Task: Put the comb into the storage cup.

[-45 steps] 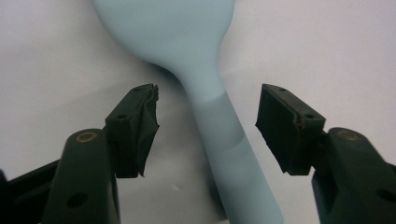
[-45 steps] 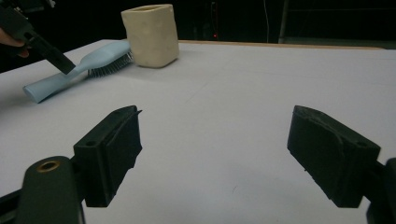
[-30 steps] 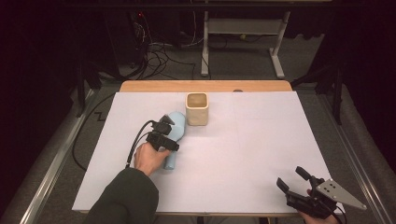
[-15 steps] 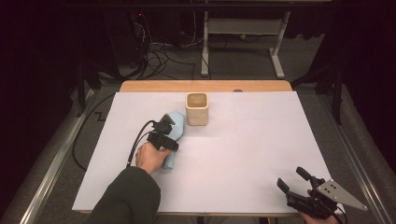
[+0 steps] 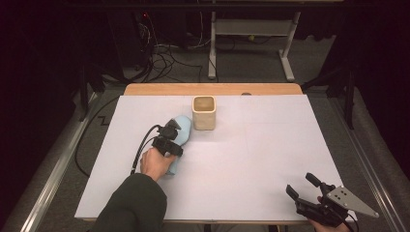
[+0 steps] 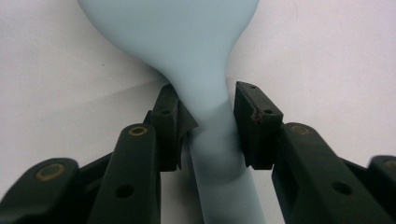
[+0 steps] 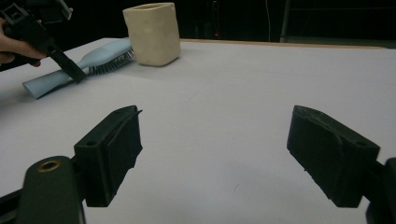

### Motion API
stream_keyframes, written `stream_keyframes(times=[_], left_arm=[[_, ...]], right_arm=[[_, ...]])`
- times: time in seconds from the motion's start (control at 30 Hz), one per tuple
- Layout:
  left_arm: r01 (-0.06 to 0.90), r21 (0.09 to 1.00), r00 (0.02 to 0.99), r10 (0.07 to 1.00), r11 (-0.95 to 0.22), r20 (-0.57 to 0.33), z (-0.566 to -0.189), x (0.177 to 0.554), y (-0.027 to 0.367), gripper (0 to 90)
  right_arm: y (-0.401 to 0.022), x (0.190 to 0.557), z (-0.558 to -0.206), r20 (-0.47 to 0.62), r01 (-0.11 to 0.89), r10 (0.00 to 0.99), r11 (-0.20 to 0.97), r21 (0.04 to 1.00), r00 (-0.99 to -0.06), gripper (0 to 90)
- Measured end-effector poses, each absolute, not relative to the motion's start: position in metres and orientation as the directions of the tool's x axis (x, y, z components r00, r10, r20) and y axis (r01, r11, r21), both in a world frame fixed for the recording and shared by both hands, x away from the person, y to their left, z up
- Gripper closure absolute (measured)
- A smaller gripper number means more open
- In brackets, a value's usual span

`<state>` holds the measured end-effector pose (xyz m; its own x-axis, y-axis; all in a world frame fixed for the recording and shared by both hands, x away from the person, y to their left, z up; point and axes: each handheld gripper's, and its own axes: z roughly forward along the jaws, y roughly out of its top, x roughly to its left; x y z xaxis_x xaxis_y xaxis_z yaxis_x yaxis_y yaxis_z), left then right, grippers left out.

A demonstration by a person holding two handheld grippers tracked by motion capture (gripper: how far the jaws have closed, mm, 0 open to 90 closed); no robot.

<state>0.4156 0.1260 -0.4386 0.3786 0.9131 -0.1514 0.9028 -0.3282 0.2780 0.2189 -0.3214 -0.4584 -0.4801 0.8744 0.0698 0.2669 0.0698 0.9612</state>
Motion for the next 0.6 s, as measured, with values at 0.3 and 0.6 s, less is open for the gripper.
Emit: stream_keyframes(times=[0.3,0.6], left_arm=[[0.913,0.274,0.353,0.922,-0.302,-0.159,-0.4385,0.4163,0.1273,66.5],[0.926,0.268,0.322,0.928,-0.267,-0.188,-0.4387,0.4182,0.1303,68.0]], right_arm=[[-0.3229,0.2169,-0.4582,0.067,0.265,0.880,0.069,0.962,-0.470,18.6],[-0.3229,0.2194,-0.4583,0.074,0.269,0.878,0.064,0.961,-0.473,18.9]])
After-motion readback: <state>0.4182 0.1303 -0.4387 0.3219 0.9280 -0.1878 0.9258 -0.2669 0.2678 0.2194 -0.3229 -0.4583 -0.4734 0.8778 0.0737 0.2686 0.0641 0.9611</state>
